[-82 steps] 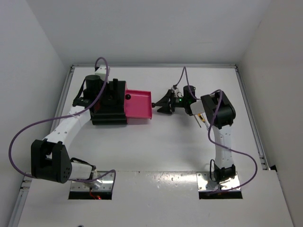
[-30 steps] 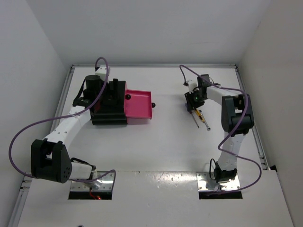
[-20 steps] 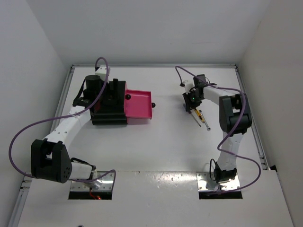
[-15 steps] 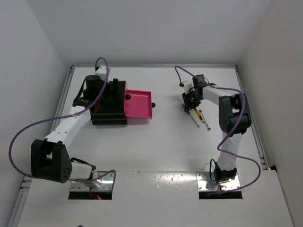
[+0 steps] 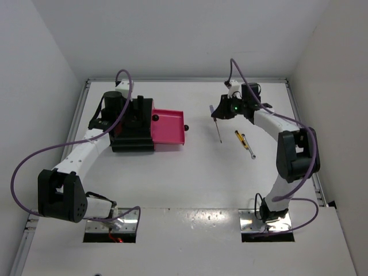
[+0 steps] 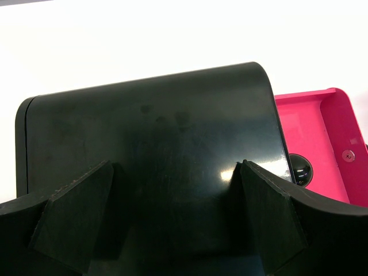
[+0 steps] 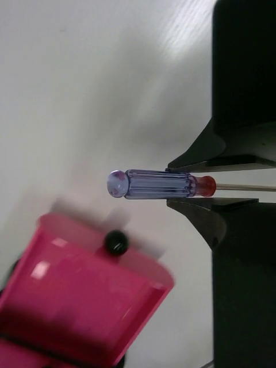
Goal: Sort the tools into containers
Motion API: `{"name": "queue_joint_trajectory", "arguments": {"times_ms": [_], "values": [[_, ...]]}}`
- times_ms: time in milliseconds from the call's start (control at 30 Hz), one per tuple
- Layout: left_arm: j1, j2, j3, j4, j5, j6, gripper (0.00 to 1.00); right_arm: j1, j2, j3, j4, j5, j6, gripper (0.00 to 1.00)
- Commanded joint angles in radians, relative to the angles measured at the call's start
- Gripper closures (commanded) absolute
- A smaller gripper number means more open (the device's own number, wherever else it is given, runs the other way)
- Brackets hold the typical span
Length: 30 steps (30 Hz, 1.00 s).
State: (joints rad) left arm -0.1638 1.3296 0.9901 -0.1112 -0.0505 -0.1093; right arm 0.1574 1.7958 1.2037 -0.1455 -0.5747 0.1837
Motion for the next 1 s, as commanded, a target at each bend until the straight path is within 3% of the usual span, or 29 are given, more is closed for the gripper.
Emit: {"name": "queue_joint_trajectory", "arguments": {"times_ms": [0,133,267,567,967], "values": [[-0.003,0.040,-0.041,-0.123,0.018,0.008,0.00,0.042,-0.052,-0.050,0.320,-0.080,0.227,1.00],[-0.003,0.040,-0.041,-0.123,0.028,0.008,0.00,0.120,-0.023,-0.089,0.574,-0.028,0.330,1.00],[-0.003,0.040,-0.041,-0.123,0.037,0.008,0.00,0.178,0.062,-0.003,0.618,-0.008,0.352,1.00],[-0.003,0.049,-0.041,-0.113,0.057,0.008,0.00,0.241,0.182,0.230,0.537,-0.033,0.330,1.00],[-0.003,0.059,-0.041,-0.113,0.046,0.008,0.00,0.335,0.280,0.306,0.527,-0.062,0.304,1.00]]}}
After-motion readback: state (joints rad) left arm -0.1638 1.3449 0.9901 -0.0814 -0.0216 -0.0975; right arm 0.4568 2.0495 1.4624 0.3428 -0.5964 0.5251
